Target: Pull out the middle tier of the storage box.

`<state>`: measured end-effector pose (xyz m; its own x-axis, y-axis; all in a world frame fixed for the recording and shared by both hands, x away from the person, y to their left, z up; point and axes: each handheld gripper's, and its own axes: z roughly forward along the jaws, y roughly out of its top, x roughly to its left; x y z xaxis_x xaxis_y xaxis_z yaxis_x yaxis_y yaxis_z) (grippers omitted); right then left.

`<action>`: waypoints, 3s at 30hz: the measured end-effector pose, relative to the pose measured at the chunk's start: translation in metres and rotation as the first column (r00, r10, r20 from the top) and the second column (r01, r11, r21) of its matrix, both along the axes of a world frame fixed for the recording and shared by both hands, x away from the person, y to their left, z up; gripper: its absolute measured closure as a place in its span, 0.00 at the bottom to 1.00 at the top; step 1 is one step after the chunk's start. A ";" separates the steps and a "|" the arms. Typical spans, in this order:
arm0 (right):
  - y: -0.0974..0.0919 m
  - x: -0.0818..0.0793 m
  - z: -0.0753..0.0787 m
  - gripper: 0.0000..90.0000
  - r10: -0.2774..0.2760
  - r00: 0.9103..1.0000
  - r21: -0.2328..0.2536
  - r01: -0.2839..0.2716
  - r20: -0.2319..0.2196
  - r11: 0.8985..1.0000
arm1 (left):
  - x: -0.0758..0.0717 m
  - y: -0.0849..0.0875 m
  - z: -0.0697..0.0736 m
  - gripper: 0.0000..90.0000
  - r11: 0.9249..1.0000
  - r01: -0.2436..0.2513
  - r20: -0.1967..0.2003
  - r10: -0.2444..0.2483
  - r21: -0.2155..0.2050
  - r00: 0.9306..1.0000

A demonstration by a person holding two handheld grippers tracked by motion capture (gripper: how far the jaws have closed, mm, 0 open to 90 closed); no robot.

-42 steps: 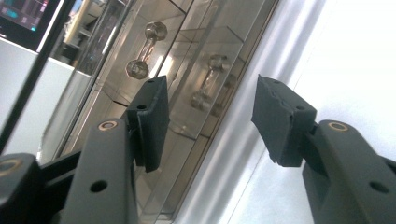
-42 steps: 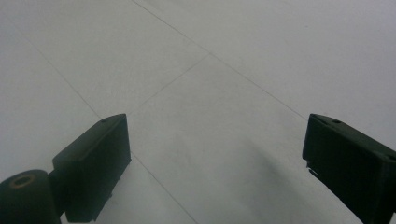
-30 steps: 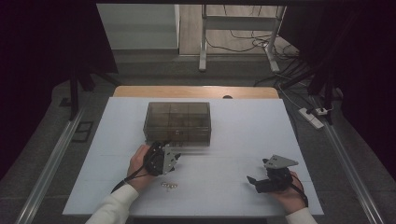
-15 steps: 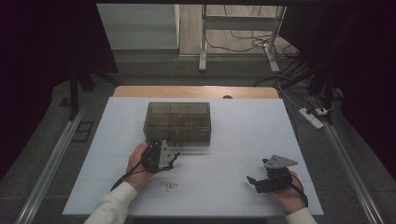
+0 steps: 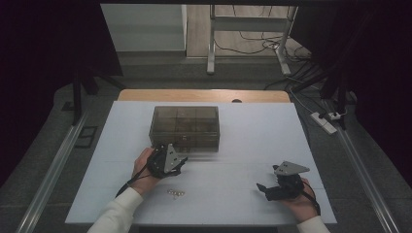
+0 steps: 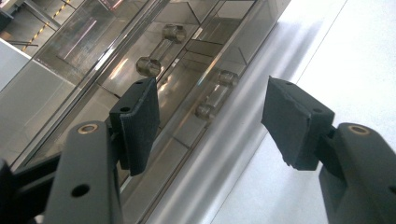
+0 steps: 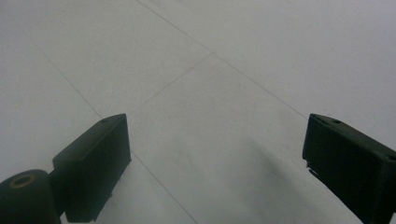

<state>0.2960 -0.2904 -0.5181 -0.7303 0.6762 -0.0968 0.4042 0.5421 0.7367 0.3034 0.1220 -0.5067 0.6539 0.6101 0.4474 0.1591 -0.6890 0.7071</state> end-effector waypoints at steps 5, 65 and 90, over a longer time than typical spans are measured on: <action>0.000 0.000 0.000 0.08 0.001 1.000 0.000 -0.001 -0.001 1.000 | 0.002 -0.001 0.001 0.40 1.000 -0.003 0.003 0.003 -0.001 1.000; -0.001 -0.001 0.002 0.08 -0.002 1.000 0.050 0.003 -0.009 0.999 | 0.019 -0.008 -0.001 0.43 0.998 0.058 -0.057 -0.056 0.032 0.997; 0.000 -0.001 0.002 0.08 0.001 1.000 0.045 0.000 -0.009 0.999 | 0.027 -0.016 -0.009 0.50 0.995 0.041 -0.041 -0.037 0.088 0.998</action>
<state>0.2953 -0.2904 -0.5161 -0.7314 0.6794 -0.0594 0.4108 0.5085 0.7567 0.3301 0.1064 -0.5159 0.6948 0.5429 0.4718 0.1576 -0.7549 0.6366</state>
